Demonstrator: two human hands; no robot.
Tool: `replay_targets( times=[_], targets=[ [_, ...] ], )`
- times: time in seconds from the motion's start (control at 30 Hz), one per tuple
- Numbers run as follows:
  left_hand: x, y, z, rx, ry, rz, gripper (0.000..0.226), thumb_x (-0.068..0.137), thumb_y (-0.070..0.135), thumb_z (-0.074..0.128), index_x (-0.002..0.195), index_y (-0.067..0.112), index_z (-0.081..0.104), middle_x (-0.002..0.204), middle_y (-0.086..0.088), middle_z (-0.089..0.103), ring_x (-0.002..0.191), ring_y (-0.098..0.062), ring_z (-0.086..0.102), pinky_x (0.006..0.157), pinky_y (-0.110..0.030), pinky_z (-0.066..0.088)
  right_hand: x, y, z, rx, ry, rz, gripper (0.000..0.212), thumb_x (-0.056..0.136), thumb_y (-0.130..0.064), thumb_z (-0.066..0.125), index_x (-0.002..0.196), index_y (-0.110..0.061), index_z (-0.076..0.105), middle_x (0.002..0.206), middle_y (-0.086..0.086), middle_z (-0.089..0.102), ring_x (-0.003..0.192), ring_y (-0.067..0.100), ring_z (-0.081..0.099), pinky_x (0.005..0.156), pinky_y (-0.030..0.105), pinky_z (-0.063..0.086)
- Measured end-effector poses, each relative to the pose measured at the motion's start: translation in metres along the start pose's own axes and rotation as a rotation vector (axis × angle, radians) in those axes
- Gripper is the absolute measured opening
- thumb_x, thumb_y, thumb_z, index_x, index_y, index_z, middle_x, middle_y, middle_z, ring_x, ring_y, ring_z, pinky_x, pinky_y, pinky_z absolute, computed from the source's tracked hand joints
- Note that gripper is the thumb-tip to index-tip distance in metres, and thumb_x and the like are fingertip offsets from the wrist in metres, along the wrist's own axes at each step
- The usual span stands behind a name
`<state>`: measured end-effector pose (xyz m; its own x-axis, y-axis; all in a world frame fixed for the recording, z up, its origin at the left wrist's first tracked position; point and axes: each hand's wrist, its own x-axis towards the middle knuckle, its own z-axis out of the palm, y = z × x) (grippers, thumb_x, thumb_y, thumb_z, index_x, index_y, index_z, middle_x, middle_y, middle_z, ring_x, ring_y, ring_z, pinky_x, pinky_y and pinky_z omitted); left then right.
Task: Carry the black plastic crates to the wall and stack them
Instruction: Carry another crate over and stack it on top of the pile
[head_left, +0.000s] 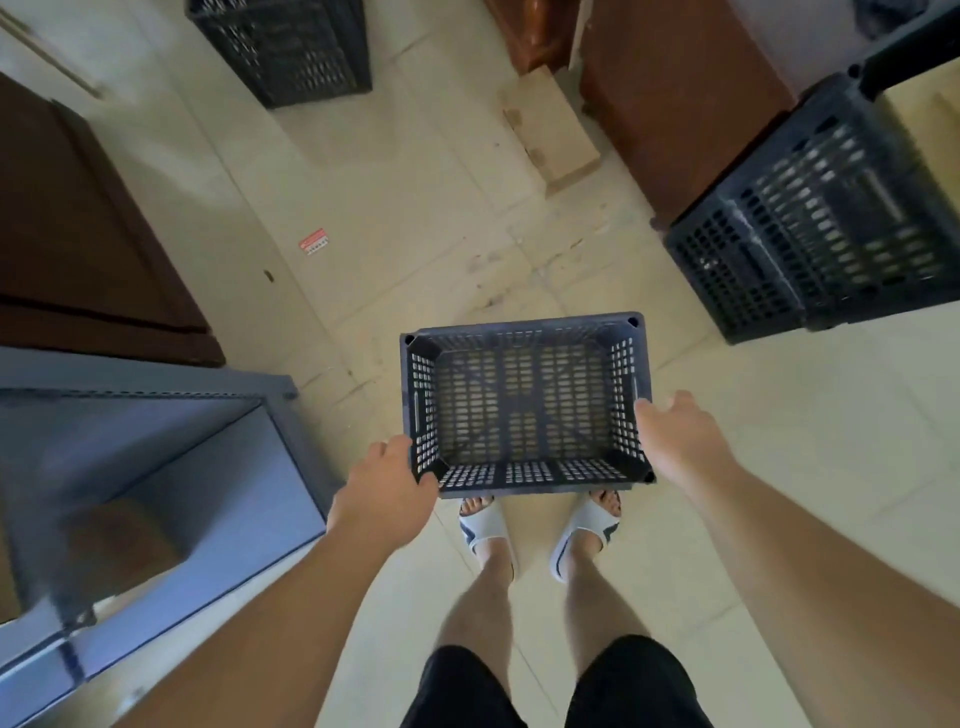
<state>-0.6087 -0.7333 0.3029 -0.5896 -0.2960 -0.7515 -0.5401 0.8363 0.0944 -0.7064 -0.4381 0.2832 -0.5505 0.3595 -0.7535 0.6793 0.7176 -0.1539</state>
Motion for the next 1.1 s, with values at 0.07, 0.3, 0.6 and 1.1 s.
replay_targets(
  times=[0.07,0.3,0.6,1.1],
  targets=[
    [0.029,-0.008,0.018,-0.085,-0.021,-0.024,0.053,0.097,0.043,0.05,0.145,0.022,0.042,0.143,-0.006,0.05,0.123,-0.03,0.052,0.091,-0.041,0.045,0.02,0.005,0.022,-0.004,0.019,0.003,0.058,0.095,-0.048,0.039,0.144,-0.016,0.038,0.132,0.017,0.054,0.111,0.039,0.057,0.087,0.045,0.05],
    [0.119,-0.028,0.082,-0.257,-0.042,-0.131,0.044,0.097,0.039,0.052,0.137,0.021,0.048,0.125,-0.003,0.054,0.107,-0.029,0.061,0.089,-0.045,0.055,0.105,0.031,0.079,-0.033,0.053,0.01,0.058,0.093,-0.046,0.043,0.141,-0.015,0.038,0.126,0.018,0.055,0.105,0.041,0.059,0.086,0.052,0.054],
    [0.212,-0.041,0.145,-0.259,0.084,-0.232,0.054,0.092,0.04,0.054,0.14,0.014,0.046,0.133,-0.013,0.06,0.113,-0.038,0.061,0.095,-0.051,0.052,0.199,0.074,0.124,-0.104,0.098,0.017,0.061,0.096,-0.038,0.05,0.144,-0.004,0.033,0.139,0.027,0.043,0.122,0.047,0.047,0.097,0.051,0.043],
    [0.321,-0.062,0.196,-0.868,0.188,-0.422,0.027,0.096,0.025,0.053,0.117,0.012,0.061,0.098,-0.003,0.072,0.079,-0.014,0.068,0.08,-0.036,0.057,0.305,0.097,0.176,0.105,0.146,-0.022,0.03,0.098,-0.023,0.041,0.122,-0.005,0.044,0.12,0.023,0.061,0.106,0.043,0.06,0.095,0.056,0.048]
  ],
)
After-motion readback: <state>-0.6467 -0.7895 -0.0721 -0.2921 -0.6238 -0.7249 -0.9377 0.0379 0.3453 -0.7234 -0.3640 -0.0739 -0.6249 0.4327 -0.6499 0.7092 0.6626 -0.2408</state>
